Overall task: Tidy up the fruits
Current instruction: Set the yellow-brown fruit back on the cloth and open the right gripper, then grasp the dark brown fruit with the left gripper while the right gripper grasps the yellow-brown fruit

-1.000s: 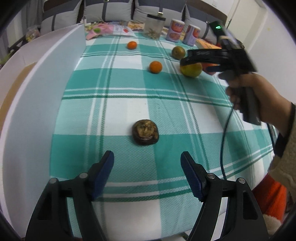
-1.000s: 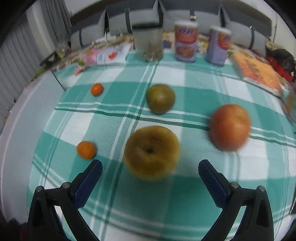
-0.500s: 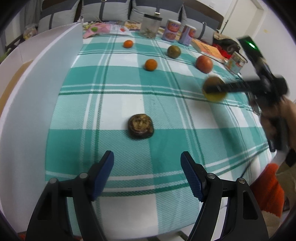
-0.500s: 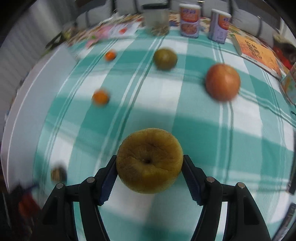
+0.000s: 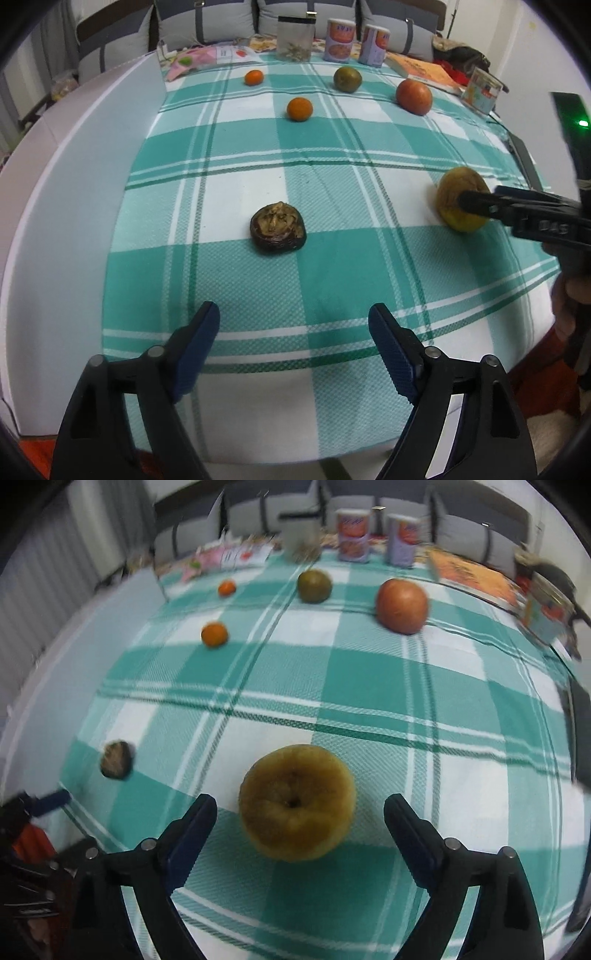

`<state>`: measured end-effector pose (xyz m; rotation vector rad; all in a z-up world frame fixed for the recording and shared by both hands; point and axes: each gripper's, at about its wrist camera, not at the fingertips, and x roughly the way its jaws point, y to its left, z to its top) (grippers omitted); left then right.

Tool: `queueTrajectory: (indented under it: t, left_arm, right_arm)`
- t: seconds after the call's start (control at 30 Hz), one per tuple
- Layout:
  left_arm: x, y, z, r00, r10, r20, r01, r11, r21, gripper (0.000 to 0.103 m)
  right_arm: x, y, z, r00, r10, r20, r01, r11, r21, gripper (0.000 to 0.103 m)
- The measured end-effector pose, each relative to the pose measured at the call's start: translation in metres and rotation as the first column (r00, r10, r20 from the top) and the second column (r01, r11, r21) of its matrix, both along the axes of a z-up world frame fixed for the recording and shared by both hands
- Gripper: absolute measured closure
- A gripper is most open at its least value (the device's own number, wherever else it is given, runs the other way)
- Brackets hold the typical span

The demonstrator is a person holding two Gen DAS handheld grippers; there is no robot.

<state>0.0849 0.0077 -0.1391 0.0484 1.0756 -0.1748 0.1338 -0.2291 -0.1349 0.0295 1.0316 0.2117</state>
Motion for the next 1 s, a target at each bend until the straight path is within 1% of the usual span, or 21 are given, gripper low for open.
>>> queueTrajectory:
  t: [0.07,0.13,0.3,0.43,0.5,0.57,0.6,0.63,0.77,0.87,0.93,0.97,1.0]
  left_arm:
    - [0.0,0.0,0.0,1.0,-0.003,-0.002,0.003,1.0,0.004,0.018]
    - [-0.001,0.001,0.0,1.0,-0.002,0.0,0.002,1.0,0.008,0.018]
    - [-0.003,0.003,0.001,1.0,-0.003,0.003,0.003,1.0,0.016,0.018]
    - [-0.004,0.008,0.0,1.0,0.006,0.005,-0.006,1.0,0.001,0.018]
    - [-0.004,0.015,0.0,1.0,0.012,0.005,-0.012,0.998,-0.065,0.018]
    - [-0.004,0.024,-0.002,1.0,0.019,0.0,-0.019,0.99,-0.139,0.018]
    - [-0.004,0.027,-0.003,1.0,0.025,-0.002,-0.025,0.986,-0.163,0.018]
    - [-0.003,0.029,-0.004,1.0,0.026,0.0,-0.026,0.985,-0.169,0.019]
    - [0.003,0.028,-0.004,1.0,0.002,0.022,0.001,0.988,-0.156,0.019]
    - [0.022,0.022,0.0,0.998,-0.024,0.052,0.032,0.989,-0.147,0.02]
    - [0.037,0.016,0.0,0.997,-0.036,0.066,0.045,0.991,-0.128,0.02]
    - [0.046,0.011,-0.002,0.996,-0.052,0.068,0.059,0.993,-0.106,0.021]
    - [0.052,0.007,-0.006,0.996,-0.065,0.062,0.07,0.995,-0.077,0.025]
  right_arm:
    - [-0.013,-0.008,0.003,0.999,-0.041,0.026,0.04,0.999,0.02,0.01]
    - [-0.025,-0.013,0.006,0.996,-0.071,0.047,0.07,0.997,0.022,0.01]
    - [-0.044,-0.017,-0.002,0.994,-0.089,0.07,0.09,0.996,-0.009,0.01]
    - [-0.057,-0.021,-0.011,0.991,-0.103,0.09,0.104,0.994,-0.012,0.01]
    - [-0.064,-0.022,-0.014,0.989,-0.104,0.109,0.106,0.994,-0.018,0.01]
    - [-0.07,-0.021,-0.019,0.989,-0.092,0.114,0.096,0.995,-0.027,0.01]
    - [-0.071,-0.021,-0.021,0.99,-0.089,0.112,0.092,0.995,-0.03,0.01]
    - [-0.073,-0.022,-0.023,0.991,-0.085,0.108,0.089,0.995,-0.034,0.01]
    - [-0.073,-0.026,-0.026,0.991,-0.095,0.098,0.097,0.995,-0.017,0.01]
    - [-0.073,-0.027,-0.027,0.99,-0.1,0.094,0.101,0.995,-0.004,0.01]
    - [-0.073,-0.027,-0.029,0.991,-0.098,0.087,0.098,0.995,-0.001,0.01]
    - [-0.073,-0.026,-0.029,0.992,-0.096,0.086,0.097,0.995,0.001,0.01]
    - [-0.073,-0.027,-0.029,0.992,-0.096,0.086,0.096,0.995,0.003,0.01]
